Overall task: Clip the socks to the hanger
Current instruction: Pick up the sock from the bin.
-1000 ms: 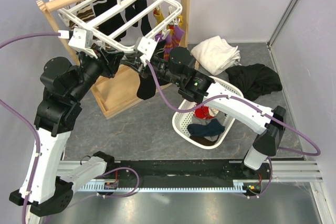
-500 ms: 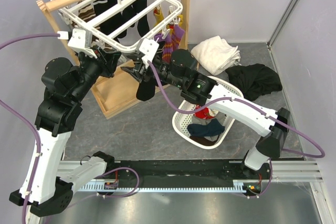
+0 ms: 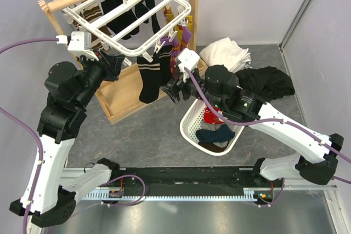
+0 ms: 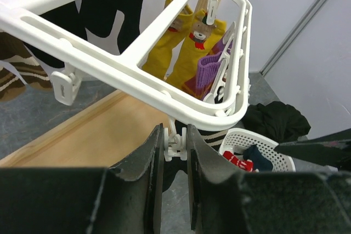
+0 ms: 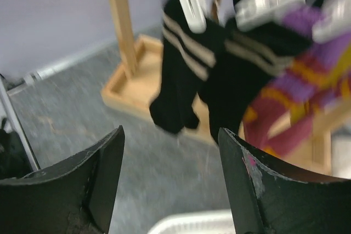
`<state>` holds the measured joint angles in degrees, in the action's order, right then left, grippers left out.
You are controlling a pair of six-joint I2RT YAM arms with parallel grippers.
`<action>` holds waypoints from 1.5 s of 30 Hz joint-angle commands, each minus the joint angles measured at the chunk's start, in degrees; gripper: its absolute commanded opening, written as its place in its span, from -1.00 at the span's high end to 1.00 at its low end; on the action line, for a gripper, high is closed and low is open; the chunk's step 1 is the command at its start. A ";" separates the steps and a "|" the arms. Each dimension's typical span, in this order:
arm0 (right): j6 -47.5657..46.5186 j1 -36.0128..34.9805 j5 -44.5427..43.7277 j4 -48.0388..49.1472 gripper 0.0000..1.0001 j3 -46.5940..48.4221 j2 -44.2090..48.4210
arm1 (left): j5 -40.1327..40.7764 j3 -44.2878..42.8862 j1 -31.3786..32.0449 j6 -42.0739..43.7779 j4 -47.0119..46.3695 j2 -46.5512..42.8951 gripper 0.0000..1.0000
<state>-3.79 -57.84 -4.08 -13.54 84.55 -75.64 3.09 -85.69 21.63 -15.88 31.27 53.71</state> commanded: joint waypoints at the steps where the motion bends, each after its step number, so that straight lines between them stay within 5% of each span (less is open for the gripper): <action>1: 7.73 1.76 -8.40 -13.95 -0.53 -4.65 3.03 | 2.44 0.52 -0.10 -2.84 0.20 -0.28 0.97; 9: 17.32 17.40 -5.86 -22.84 -0.55 -15.63 7.43 | 2.01 0.87 -0.18 -3.28 1.08 0.60 0.97; 18: 30.21 38.84 3.89 -15.05 -0.50 -31.09 8.31 | 1.22 1.67 -0.10 -3.72 1.08 1.04 0.97; 28: 50.97 41.41 5.40 -4.57 -0.15 -45.52 13.40 | 0.16 1.58 -0.09 -4.69 0.02 1.04 0.97; 32: 54.50 41.76 5.57 -0.27 0.01 -49.83 14.11 | -0.10 1.84 -0.18 -4.77 -0.24 0.78 0.96; 45: 56.53 42.55 8.56 10.20 0.10 -56.43 9.46 | -0.11 2.19 -0.10 -5.04 -0.42 0.51 0.97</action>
<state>52.18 -15.64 4.03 -8.32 29.58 -64.10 3.92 -83.99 21.63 -19.11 31.44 54.70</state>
